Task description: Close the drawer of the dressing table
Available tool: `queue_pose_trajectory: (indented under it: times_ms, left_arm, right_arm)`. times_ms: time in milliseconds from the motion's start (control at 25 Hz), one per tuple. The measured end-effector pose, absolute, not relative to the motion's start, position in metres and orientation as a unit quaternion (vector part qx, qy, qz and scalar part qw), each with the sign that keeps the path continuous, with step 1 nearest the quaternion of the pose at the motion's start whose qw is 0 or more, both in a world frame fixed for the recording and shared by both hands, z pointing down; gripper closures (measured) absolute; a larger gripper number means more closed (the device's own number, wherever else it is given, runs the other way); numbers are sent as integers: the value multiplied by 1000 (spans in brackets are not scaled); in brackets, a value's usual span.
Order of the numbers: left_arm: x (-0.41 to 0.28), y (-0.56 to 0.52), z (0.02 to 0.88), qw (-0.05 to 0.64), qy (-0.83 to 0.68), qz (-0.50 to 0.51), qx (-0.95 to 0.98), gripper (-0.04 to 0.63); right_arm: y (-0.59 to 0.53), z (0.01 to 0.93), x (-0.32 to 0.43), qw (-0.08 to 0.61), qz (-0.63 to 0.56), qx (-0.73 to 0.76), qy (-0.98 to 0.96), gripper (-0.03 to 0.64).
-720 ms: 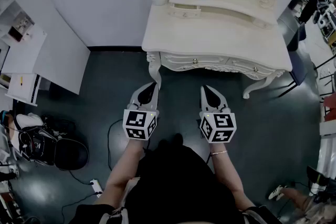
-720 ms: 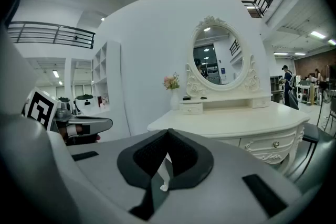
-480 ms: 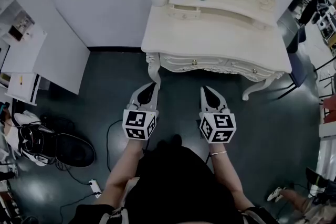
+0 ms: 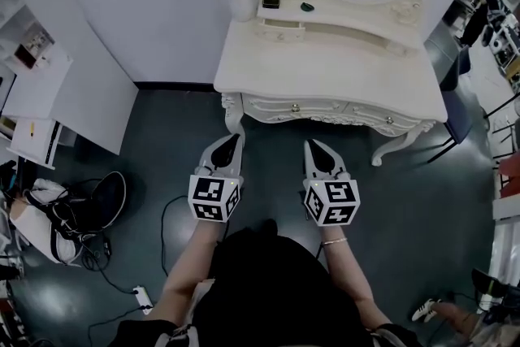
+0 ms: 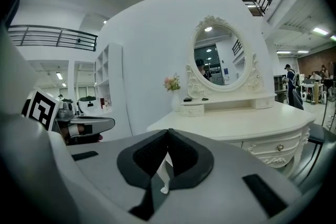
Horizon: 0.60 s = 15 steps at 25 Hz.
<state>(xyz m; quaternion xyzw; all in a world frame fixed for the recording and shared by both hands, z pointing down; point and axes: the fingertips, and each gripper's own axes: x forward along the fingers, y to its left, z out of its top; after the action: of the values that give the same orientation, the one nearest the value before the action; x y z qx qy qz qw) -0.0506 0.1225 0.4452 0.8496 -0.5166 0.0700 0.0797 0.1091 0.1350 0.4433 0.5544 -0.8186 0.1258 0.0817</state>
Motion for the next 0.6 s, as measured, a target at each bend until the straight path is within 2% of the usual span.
queue_pose_trajectory:
  times_ms: [600]
  left_arm:
    - [-38,114,445,80,-520,72,847,589]
  right_arm:
    - [117,444,111,81,131,548,-822,609]
